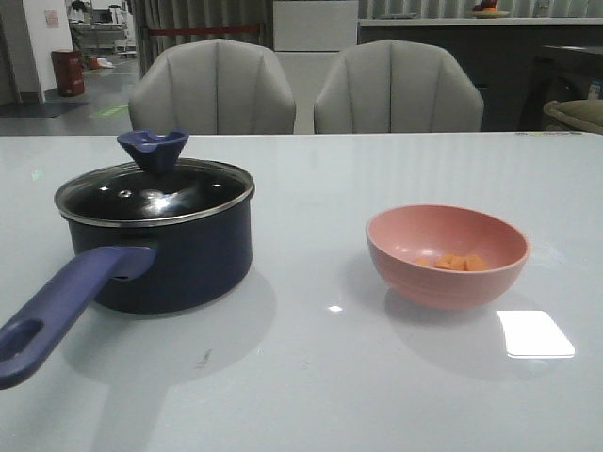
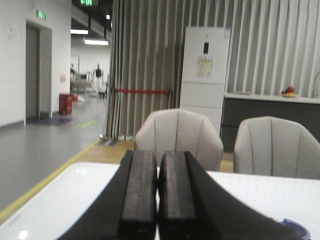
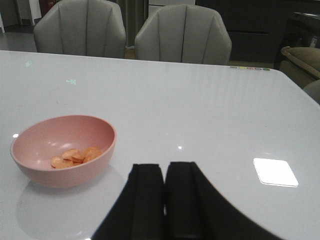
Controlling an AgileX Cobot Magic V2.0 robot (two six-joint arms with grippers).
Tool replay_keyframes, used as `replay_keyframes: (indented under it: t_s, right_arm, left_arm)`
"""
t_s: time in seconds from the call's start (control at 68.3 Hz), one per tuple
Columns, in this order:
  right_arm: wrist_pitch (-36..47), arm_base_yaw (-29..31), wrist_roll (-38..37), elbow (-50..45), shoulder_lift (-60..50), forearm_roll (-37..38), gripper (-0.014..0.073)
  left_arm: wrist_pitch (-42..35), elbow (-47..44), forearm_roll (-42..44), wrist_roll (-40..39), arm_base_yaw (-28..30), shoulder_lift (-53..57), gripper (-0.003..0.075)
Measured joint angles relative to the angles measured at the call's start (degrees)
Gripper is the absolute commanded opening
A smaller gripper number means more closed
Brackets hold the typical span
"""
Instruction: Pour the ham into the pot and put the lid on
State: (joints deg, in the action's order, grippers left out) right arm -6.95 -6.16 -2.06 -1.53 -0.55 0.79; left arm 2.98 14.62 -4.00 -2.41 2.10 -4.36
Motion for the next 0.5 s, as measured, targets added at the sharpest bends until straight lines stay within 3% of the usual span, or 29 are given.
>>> replay_keyframes:
  t_s: [0.161,0.498]
  right_arm:
    - [0.00,0.00,0.00,0.00,0.00,0.00,0.0150]
    - [0.00,0.00,0.00,0.00,0.00,0.00,0.0150]
  left_arm:
    - [8.28,6.65,-2.18,0.00,0.00,-7.49,0.0134]
    - [12.26,7.21,-3.59,0.00,0.00,-13.80,0.0146]
